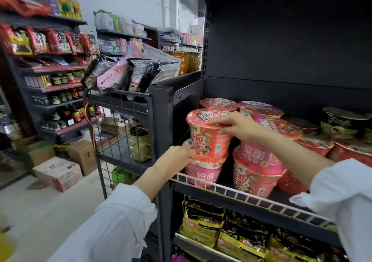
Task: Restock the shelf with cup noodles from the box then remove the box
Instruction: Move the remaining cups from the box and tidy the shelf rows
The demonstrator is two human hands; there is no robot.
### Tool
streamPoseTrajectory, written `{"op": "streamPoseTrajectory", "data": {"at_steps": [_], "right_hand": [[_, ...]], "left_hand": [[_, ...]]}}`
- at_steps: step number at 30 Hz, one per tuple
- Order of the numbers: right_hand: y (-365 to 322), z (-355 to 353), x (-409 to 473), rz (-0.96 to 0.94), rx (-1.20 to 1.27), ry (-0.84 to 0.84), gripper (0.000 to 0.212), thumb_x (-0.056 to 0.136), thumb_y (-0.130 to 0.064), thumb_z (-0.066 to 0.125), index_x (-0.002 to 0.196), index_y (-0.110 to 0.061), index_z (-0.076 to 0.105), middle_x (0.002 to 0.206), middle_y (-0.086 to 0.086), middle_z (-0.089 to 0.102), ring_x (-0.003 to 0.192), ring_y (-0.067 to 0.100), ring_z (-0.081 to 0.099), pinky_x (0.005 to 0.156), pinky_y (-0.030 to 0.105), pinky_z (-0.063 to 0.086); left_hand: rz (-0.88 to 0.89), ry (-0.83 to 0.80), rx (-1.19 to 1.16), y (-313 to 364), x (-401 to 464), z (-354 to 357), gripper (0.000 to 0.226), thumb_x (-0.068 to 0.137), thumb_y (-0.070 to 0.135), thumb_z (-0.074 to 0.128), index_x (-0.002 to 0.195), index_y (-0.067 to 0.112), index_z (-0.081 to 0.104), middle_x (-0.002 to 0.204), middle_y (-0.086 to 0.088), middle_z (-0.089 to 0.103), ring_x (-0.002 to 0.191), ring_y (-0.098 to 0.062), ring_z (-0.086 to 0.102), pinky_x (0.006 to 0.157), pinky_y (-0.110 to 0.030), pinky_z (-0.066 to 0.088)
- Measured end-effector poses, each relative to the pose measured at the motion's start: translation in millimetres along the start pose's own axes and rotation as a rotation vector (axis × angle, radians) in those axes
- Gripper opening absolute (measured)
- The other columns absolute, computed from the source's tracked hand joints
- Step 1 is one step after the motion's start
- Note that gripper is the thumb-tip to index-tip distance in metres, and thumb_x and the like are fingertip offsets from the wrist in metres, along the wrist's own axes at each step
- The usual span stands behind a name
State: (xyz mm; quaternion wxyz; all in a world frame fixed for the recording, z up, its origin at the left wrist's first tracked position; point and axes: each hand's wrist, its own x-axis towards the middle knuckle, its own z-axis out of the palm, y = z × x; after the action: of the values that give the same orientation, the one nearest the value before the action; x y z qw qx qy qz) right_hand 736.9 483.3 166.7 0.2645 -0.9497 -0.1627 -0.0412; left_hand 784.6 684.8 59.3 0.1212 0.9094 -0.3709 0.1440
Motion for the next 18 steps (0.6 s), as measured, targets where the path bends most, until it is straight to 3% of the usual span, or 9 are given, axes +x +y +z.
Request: {"op": "streamPoseTrajectory", "data": {"at_steps": [3,5,7,8,10,12,14,16,18], "right_hand": [[-5.2,-4.1,-1.7,0.059,0.116,-0.004,0.043,0.083,0.006,0.057,0.120,-0.015,0.064,0.126,0.002,0.061,0.117,0.018,0.056,0.100,0.038,0.047],[-14.1,1.8,5.0,0.068,-0.108,0.035,0.035,0.085,-0.020,0.065,0.119,-0.015,0.059,0.126,0.004,0.057,0.116,0.021,0.053,0.097,0.039,0.046],[-21.6,14.3,12.3,0.111,-0.340,0.067,0.050,0.082,-0.050,0.062,0.118,-0.015,0.056,0.123,0.010,0.052,0.113,0.026,0.051,0.088,0.038,0.046],[-24.3,20.8,15.7,0.120,-0.431,0.094,0.053,0.083,-0.055,0.058,0.117,-0.014,0.056,0.120,0.012,0.053,0.111,0.028,0.051,0.081,0.036,0.044],[-26.6,29.9,21.7,0.065,-0.596,0.136,0.042,0.089,-0.049,0.053,0.108,-0.012,0.058,0.108,0.012,0.059,0.103,0.030,0.055,0.069,0.033,0.035],[-24.5,31.0,23.8,0.031,-0.583,0.119,0.024,0.093,-0.040,0.051,0.084,-0.017,0.054,0.089,0.007,0.058,0.088,0.028,0.053,0.066,0.033,0.032],[-20.8,25.6,22.0,0.018,-0.508,0.072,0.028,0.094,-0.035,0.053,0.071,-0.020,0.044,0.070,-0.002,0.048,0.077,0.022,0.046,0.065,0.033,0.034],[-13.4,17.1,18.0,-0.008,-0.447,0.019,0.018,0.093,-0.031,0.056,0.088,-0.013,0.059,0.071,-0.001,0.052,0.076,0.021,0.048,0.071,0.035,0.036],[-7.2,6.7,8.2,0.017,-0.323,-0.043,0.035,0.092,-0.025,0.058,0.126,-0.017,0.060,0.106,0.001,0.066,0.100,0.019,0.057,0.087,0.030,0.040]], "left_hand": [[-0.126,-0.017,-0.236,-6.8,-4.5,0.5,0.014,0.089,0.014,0.061,0.099,0.004,0.063,0.107,-0.003,0.060,0.101,-0.018,0.058,0.092,-0.035,0.046],[-0.215,0.044,-0.387,3.3,-8.4,0.9,0.024,0.085,0.017,0.067,0.104,0.006,0.059,0.112,-0.003,0.054,0.104,-0.017,0.054,0.097,-0.031,0.044],[-0.360,0.054,-0.507,20.5,-7.8,3.3,0.057,0.079,0.034,0.073,0.125,0.013,0.048,0.123,-0.001,0.043,0.117,-0.016,0.044,0.102,-0.029,0.038],[-0.451,0.049,-0.530,28.1,-4.1,6.2,0.079,0.073,0.045,0.075,0.136,0.015,0.037,0.131,-0.004,0.037,0.125,-0.019,0.038,0.105,-0.034,0.037],[-0.580,0.033,-0.506,38.2,5.2,13.3,0.109,0.061,0.065,0.073,0.145,0.016,0.022,0.141,-0.008,0.029,0.133,-0.026,0.031,0.107,-0.044,0.036],[-0.636,0.002,-0.475,36.3,15.3,23.3,0.121,0.054,0.075,0.069,0.146,0.015,0.018,0.142,-0.009,0.028,0.134,-0.029,0.031,0.104,-0.045,0.035],[-0.630,-0.022,-0.487,29.7,21.2,26.2,0.123,0.048,0.082,0.064,0.144,0.016,0.024,0.140,-0.008,0.035,0.132,-0.029,0.033,0.103,-0.043,0.035],[-0.566,-0.046,-0.509,21.0,22.0,25.8,0.112,0.052,0.078,0.066,0.142,0.020,0.031,0.139,-0.005,0.043,0.135,-0.029,0.030,0.109,-0.043,0.027],[-0.478,-0.073,-0.486,14.2,21.7,18.7,0.094,0.064,0.067,0.071,0.139,0.022,0.037,0.140,-0.002,0.046,0.137,-0.027,0.030,0.116,-0.042,0.018]]}}
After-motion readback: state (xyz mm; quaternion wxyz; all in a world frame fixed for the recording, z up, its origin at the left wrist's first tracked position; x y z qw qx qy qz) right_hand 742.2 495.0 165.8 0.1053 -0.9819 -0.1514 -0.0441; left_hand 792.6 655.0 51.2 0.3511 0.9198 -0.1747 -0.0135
